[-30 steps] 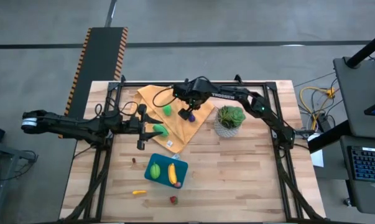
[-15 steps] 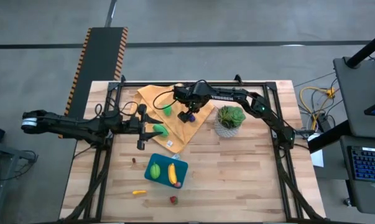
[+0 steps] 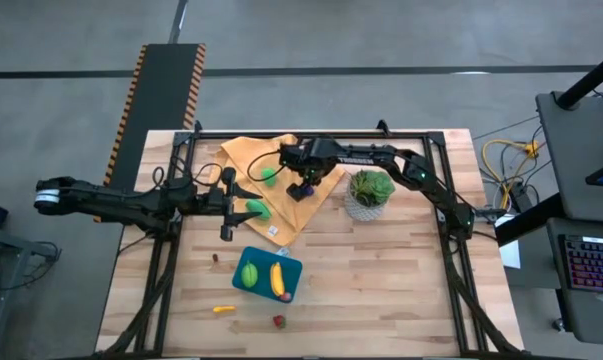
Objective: Pick and placing Produce into tupperware
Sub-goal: Put the eggplant into the blue bin
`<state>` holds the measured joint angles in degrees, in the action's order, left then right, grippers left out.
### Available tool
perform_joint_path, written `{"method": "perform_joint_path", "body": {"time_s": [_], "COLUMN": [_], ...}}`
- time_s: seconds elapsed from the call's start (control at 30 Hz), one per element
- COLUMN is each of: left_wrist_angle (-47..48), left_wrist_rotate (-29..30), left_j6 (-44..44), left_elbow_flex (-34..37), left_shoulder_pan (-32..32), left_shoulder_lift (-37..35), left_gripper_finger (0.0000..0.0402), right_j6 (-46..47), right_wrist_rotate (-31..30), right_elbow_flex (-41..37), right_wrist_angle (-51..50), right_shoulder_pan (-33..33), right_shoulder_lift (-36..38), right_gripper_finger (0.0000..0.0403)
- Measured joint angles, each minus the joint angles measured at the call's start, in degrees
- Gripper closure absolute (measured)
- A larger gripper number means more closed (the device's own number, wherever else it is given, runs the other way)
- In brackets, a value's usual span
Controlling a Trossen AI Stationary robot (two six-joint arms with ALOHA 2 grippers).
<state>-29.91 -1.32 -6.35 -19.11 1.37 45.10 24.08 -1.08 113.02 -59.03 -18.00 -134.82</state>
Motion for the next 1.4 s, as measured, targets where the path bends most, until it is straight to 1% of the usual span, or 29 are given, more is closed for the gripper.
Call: {"method": "perform_joint_path", "body": {"time_s": [0.5, 0.63, 0.97, 1.4], "left_wrist_angle": [0.00, 0.00, 0.00, 0.00], "left_wrist_rotate": [0.00, 0.00, 0.00, 0.00], "left_j6": [0.00, 0.00, 0.00, 0.00], "left_elbow_flex": [0.00, 0.00, 0.00, 0.02], "left_shoulder_pan": [0.00, 0.01, 0.00, 0.00], "left_shoulder_lift": [0.00, 0.00, 0.00, 0.00], "left_gripper_finger": [0.0223, 0.0223, 0.0223, 0.0223], "right_j6": [-0.11, -0.24, -0.35, -0.72], "right_wrist_rotate": [-0.02, -0.02, 0.00, 0.00], "right_elbow_flex": [-2.16, -2.29, -1.67, -2.05], "right_wrist_angle": [1.78, 1.94, 2.43, 2.32], "right_shoulder_pan": [0.00, 0.00, 0.00, 0.00], "right_shoulder_lift": [0.00, 0.00, 0.11, 0.11], "right_gripper_finger": [0.0020, 0.0038, 0.0097, 0.0148]}}
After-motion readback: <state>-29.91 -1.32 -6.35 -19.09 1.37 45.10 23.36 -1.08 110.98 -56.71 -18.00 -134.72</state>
